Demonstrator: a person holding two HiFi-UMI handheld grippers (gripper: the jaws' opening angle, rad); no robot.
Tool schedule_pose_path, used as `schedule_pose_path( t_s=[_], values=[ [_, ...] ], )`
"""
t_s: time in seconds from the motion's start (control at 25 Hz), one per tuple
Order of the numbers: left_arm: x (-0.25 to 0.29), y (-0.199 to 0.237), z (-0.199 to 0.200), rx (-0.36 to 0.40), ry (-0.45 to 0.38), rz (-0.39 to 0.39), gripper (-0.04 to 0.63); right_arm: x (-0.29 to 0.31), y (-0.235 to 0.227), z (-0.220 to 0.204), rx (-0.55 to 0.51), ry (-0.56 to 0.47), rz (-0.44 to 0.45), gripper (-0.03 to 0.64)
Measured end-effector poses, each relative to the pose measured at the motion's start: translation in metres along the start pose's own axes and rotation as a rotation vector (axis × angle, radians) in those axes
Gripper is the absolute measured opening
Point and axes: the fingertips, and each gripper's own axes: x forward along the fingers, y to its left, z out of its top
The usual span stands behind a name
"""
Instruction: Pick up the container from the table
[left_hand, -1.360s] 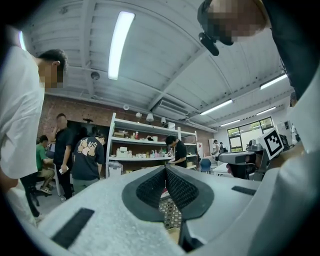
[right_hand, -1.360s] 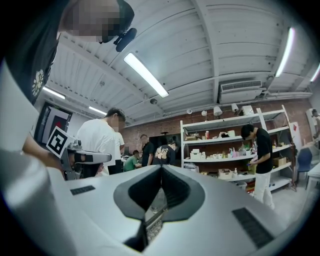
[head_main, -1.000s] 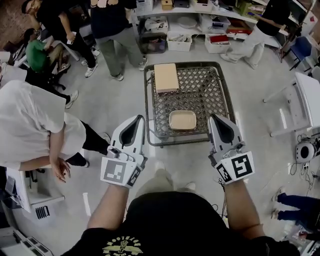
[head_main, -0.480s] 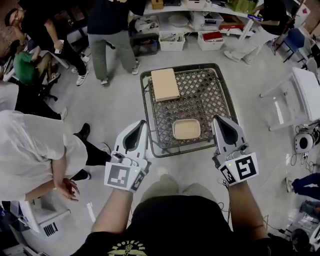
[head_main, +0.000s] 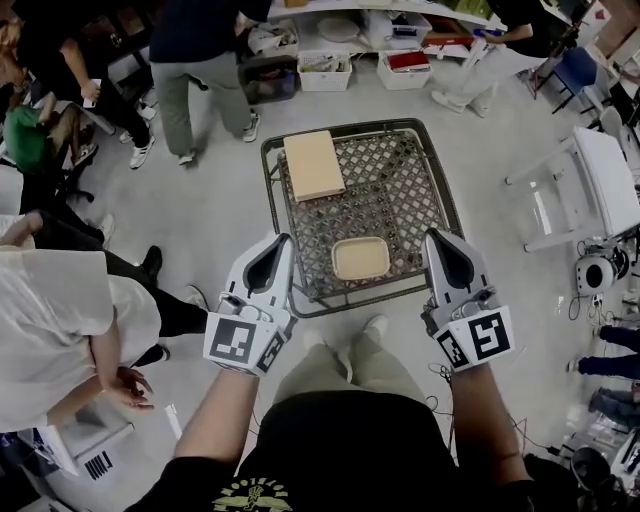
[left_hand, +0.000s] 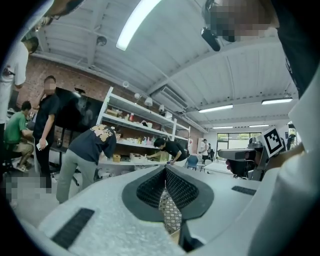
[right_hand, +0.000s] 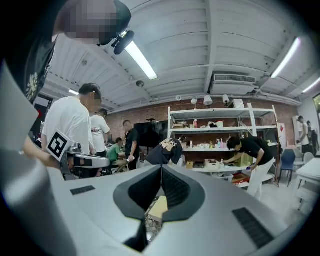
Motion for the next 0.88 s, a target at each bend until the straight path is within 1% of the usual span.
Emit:
schedule_pose_path(
  t_s=[0.24, 0.48, 0.6, 0.72, 0.88],
  values=[
    [0.021, 0.002, -0.018, -0.045, 0.045, 0.016, 0.009, 0.013, -0.016, -0.019, 0.028, 0.024, 0.033, 0.011],
    [0.032, 0.001, -0.044, -0.066, 0.109, 0.048, 0.009, 0.03, -0.03, -0.047, 0.064, 0.06, 0.081, 0.011],
    [0.037, -0.003, -0.061, -0.09, 0.132, 0.079, 0.009, 0.033, -0.039, -0.058, 0.06, 0.099, 0.105, 0.011],
    [0.044, -0.002, -0.078, -0.131, 0.16, 0.091, 0.009, 0.038, -0.046, -0.07, 0.057, 0.126, 0.111, 0.011],
    [0.053, -0.002, -0.105, -0.162, 0.211, 0.104, 0.009, 0.042, -0.053, -0.096, 0.062, 0.178, 0.119, 0.011]
  ],
)
